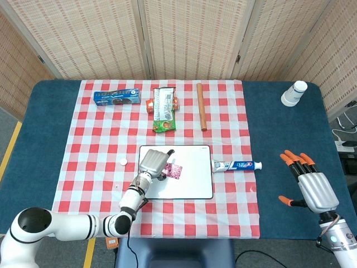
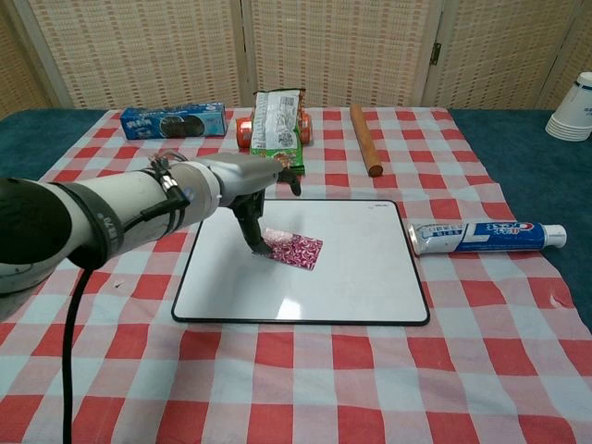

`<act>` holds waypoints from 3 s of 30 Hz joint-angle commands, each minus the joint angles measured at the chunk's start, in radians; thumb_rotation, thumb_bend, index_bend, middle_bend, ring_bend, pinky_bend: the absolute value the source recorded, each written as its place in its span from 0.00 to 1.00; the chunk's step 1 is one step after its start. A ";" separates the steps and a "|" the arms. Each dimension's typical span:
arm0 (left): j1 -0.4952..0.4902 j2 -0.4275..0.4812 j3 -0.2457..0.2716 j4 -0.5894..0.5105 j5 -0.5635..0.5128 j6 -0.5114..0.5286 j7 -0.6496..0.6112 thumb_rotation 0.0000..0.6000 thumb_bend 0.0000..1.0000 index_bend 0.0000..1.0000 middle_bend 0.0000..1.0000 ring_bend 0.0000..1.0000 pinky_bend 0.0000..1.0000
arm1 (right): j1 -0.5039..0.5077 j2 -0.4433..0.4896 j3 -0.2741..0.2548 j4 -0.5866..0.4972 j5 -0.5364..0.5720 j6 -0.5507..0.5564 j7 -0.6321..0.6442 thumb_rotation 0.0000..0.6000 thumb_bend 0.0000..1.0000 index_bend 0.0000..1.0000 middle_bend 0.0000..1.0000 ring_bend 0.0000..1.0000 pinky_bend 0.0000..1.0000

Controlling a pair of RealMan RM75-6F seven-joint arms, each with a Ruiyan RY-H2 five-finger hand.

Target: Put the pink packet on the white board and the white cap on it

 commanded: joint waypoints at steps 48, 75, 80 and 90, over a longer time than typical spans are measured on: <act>0.187 0.126 0.102 0.137 0.087 -0.057 -0.144 1.00 0.29 0.43 1.00 1.00 1.00 | 0.012 -0.013 -0.004 -0.010 -0.007 -0.012 -0.047 0.91 0.00 0.00 0.00 0.00 0.08; 0.188 0.121 0.102 0.166 0.072 -0.098 -0.142 1.00 0.30 0.46 1.00 1.00 1.00 | 0.011 -0.015 -0.006 -0.008 -0.011 -0.008 -0.047 0.91 0.00 0.00 0.00 0.00 0.08; 0.185 0.124 0.101 0.167 0.068 -0.103 -0.140 1.00 0.31 0.49 1.00 1.00 1.00 | 0.011 -0.015 -0.006 -0.008 -0.009 -0.009 -0.047 0.91 0.00 0.00 0.00 0.00 0.08; 0.182 0.134 0.098 0.157 0.072 -0.101 -0.143 1.00 0.32 0.53 1.00 1.00 1.00 | 0.013 -0.015 -0.005 -0.007 -0.007 -0.012 -0.047 0.91 0.00 0.00 0.00 0.00 0.08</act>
